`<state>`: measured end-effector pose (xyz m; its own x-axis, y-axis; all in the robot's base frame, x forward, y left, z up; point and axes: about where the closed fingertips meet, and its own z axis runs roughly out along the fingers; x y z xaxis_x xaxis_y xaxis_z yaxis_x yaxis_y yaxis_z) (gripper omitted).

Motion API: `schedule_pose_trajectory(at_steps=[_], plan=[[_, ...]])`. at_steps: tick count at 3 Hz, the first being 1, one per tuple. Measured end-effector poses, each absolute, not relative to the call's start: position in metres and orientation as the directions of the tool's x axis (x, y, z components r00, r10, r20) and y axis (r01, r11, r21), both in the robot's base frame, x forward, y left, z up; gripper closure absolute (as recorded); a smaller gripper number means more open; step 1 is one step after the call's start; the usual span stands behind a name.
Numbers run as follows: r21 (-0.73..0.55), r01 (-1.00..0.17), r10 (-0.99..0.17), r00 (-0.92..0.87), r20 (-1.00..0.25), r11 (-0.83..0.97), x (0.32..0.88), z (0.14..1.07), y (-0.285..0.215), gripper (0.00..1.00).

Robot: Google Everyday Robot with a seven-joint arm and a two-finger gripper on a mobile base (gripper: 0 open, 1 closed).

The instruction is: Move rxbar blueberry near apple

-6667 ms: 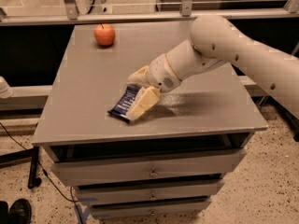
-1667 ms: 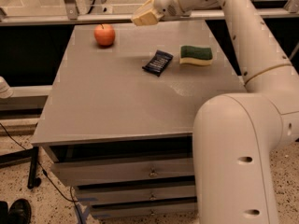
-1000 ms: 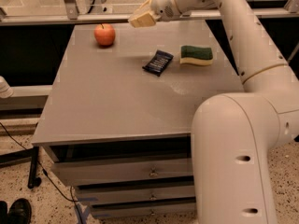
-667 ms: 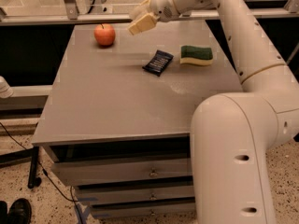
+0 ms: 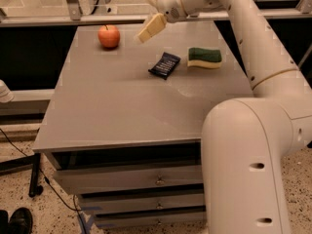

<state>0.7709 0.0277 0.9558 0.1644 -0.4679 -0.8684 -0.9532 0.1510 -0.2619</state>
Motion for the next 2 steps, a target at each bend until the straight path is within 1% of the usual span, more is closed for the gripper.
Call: schedule_pose_trajectory(at_steps=[1, 2], plan=[[-0.311, -0.95, -0.514, 0.249, -0.821, 0.037, 0.759, 0.936, 0.032, 0.0], [-0.292, -0.953, -0.569, 0.284, -0.772, -0.08, 0.74, 0.908, 0.031, 0.0]])
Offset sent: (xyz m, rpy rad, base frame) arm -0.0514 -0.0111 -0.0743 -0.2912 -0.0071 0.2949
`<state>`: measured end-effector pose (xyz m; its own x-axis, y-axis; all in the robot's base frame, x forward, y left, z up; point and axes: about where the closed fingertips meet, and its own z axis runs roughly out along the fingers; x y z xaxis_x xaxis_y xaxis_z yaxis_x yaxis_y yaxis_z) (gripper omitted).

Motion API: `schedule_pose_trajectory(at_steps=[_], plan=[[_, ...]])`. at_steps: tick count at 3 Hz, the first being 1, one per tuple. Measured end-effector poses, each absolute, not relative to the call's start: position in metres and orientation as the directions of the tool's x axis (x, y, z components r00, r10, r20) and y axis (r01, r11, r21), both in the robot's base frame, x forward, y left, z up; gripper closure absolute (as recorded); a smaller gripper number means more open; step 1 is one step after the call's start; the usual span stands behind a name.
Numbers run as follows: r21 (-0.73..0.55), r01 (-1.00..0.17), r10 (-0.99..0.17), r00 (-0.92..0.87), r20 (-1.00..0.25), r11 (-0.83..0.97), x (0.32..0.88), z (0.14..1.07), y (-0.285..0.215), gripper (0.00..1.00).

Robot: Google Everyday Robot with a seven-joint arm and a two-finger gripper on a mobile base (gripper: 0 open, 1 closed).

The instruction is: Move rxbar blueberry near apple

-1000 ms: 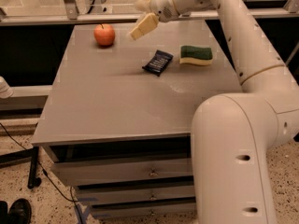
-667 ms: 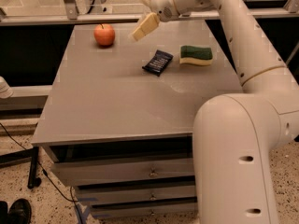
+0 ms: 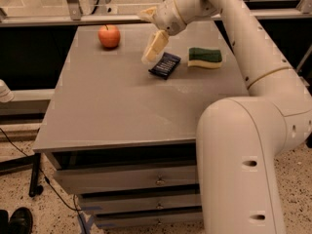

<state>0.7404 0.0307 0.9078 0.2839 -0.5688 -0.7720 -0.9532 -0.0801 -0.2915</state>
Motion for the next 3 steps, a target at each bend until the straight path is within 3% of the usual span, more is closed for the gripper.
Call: schedule_pose_trajectory(at_steps=[1, 3], plan=[[-0.219, -0.969, -0.629, 0.243, -0.739, -0.118, 0.728, 0.88, 0.016, 0.0], [-0.061, -0.998, -0.773, 0.019, -0.635, 0.025, 0.721, 0.861, -0.033, 0.0]])
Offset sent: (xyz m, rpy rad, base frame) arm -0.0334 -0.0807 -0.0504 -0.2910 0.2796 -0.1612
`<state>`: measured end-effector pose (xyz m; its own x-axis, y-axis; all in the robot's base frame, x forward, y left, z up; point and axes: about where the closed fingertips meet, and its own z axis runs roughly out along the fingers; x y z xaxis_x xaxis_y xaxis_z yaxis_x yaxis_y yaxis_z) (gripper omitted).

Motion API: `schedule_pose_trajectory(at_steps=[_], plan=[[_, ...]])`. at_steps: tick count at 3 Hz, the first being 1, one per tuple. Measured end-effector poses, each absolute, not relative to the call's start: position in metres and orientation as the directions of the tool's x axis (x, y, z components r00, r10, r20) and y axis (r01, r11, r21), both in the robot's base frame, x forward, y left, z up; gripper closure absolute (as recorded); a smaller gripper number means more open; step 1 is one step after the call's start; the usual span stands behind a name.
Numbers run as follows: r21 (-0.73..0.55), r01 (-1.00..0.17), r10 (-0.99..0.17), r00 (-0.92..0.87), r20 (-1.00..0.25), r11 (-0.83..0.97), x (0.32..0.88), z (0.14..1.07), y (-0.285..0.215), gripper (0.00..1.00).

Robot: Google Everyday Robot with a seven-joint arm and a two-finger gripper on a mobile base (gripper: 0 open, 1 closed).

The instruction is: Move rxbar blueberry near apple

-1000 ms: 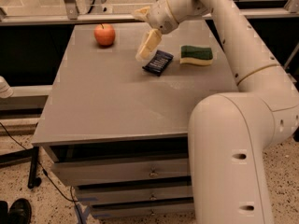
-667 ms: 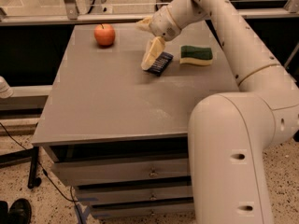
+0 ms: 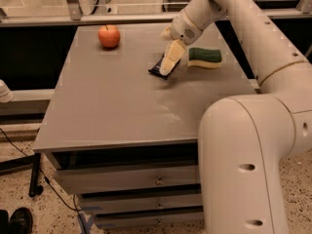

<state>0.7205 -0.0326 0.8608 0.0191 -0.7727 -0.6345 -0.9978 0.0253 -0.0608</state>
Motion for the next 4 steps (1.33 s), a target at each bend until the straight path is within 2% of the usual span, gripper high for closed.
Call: schedule_pose_trajectory(at_steps=[1, 3, 4], plan=[[-0.031, -0.994, -0.793, -0.068, -0.605, 0.108, 0.726, 0.859, -0.048, 0.0], [-0.039, -0.982, -0.768, -0.117, -0.629, 0.182, 0.741, 0.858, -0.039, 0.0], [-0.064, -0.978, -0.759, -0.11, -0.642, 0.197, 0.745, 0.858, -0.032, 0.18]])
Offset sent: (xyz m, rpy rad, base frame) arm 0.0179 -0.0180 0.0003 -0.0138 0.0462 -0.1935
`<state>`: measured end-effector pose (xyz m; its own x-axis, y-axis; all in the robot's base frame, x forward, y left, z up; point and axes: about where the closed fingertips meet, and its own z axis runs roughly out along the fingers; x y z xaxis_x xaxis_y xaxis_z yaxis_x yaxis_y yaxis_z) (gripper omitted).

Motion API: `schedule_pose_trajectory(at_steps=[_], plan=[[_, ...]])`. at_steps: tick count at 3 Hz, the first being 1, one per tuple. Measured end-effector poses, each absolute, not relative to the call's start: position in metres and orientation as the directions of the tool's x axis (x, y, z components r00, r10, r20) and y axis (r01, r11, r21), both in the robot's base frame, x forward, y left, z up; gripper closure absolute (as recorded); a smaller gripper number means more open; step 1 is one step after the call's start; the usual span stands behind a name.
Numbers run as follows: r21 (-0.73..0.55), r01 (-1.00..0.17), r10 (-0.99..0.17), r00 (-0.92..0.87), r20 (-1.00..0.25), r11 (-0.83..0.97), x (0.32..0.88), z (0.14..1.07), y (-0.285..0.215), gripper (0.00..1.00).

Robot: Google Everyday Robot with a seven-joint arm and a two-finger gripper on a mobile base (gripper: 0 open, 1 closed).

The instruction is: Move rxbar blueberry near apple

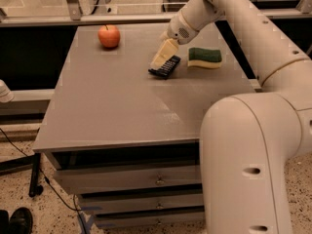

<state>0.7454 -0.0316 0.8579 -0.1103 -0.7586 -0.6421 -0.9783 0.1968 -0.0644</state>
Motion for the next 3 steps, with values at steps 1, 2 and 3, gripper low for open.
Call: schedule_pose_trajectory(at_steps=[1, 2, 3], plan=[[-0.091, -0.975, -0.747, -0.095, -0.659, 0.203, 0.7454, 0.8573, -0.0291, 0.41], [-0.112, -0.972, -0.738, -0.082, -0.67, 0.209, 0.7435, 0.8573, -0.0281, 0.65], [-0.136, -0.968, -0.733, -0.064, -0.677, 0.211, 0.7429, 0.8621, -0.0279, 0.87]])
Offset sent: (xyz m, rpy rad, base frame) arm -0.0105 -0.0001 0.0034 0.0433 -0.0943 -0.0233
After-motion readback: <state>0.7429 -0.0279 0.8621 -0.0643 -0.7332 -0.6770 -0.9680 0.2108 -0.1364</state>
